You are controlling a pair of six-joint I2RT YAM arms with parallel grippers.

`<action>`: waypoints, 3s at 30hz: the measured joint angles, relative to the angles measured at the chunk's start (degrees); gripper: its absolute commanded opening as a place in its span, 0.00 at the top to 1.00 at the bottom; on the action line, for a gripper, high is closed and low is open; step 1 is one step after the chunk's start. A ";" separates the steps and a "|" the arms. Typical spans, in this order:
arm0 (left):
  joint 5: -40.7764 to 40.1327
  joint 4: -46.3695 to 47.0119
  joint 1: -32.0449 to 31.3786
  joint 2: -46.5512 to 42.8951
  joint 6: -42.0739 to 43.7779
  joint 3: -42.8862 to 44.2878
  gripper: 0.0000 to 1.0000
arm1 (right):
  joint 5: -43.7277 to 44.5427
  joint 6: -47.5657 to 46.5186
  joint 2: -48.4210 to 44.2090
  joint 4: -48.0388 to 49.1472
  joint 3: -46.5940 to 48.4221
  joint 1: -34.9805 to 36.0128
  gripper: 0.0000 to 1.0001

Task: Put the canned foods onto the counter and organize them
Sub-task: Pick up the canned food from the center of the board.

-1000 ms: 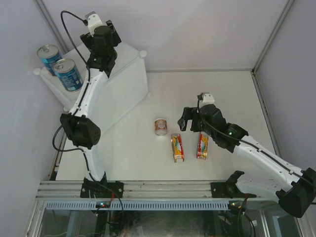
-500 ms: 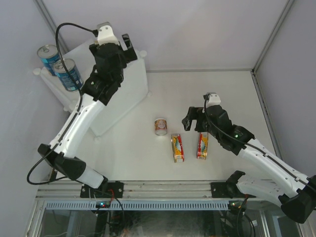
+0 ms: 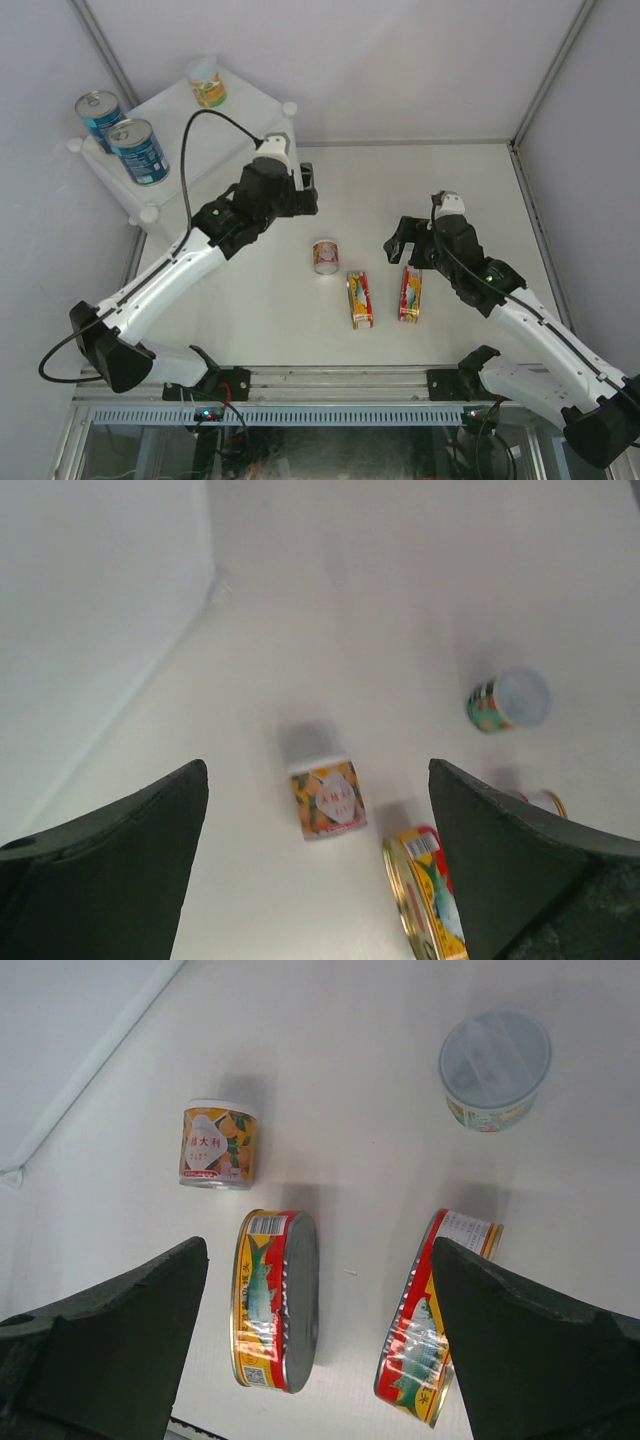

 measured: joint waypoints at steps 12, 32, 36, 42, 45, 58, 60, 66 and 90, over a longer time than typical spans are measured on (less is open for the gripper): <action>7.43 0.83 -1.90 7.34 -12.13 -9.46 0.02 | -1.92 -0.02 -1.49 -1.49 -0.20 -2.71 0.08; 9.20 7.28 -2.05 19.58 -25.57 -13.75 0.00 | -2.93 -0.02 -1.70 -2.01 -0.44 -3.37 0.08; 9.18 7.39 -2.05 20.85 -25.88 -13.75 0.00 | -3.28 -0.04 -1.70 -1.97 -0.61 -4.00 0.08; 9.16 7.43 -2.05 23.02 -25.86 -13.68 0.00 | -3.80 -0.04 -1.68 -1.97 -1.07 -4.35 0.08; 9.16 7.48 -2.05 24.41 -25.83 -13.53 0.00 | -3.82 -0.04 -1.68 -1.97 -1.07 -4.37 0.08; 9.07 6.27 -2.05 29.22 -25.27 -9.51 0.06 | -4.33 -0.11 -1.66 -1.92 -1.07 -5.20 0.08; 8.92 6.05 -2.05 29.57 -25.14 -8.81 0.08 | -4.42 -0.11 -1.66 -1.92 -1.07 -5.33 0.08; 8.96 5.81 -2.05 30.60 -24.06 -8.04 0.13 | -4.57 -0.11 -1.66 -1.90 -1.07 -5.44 0.08; 7.52 6.38 -3.41 30.56 -18.82 -8.04 1.00 | -4.83 0.24 -3.96 -2.60 -1.07 -5.25 0.08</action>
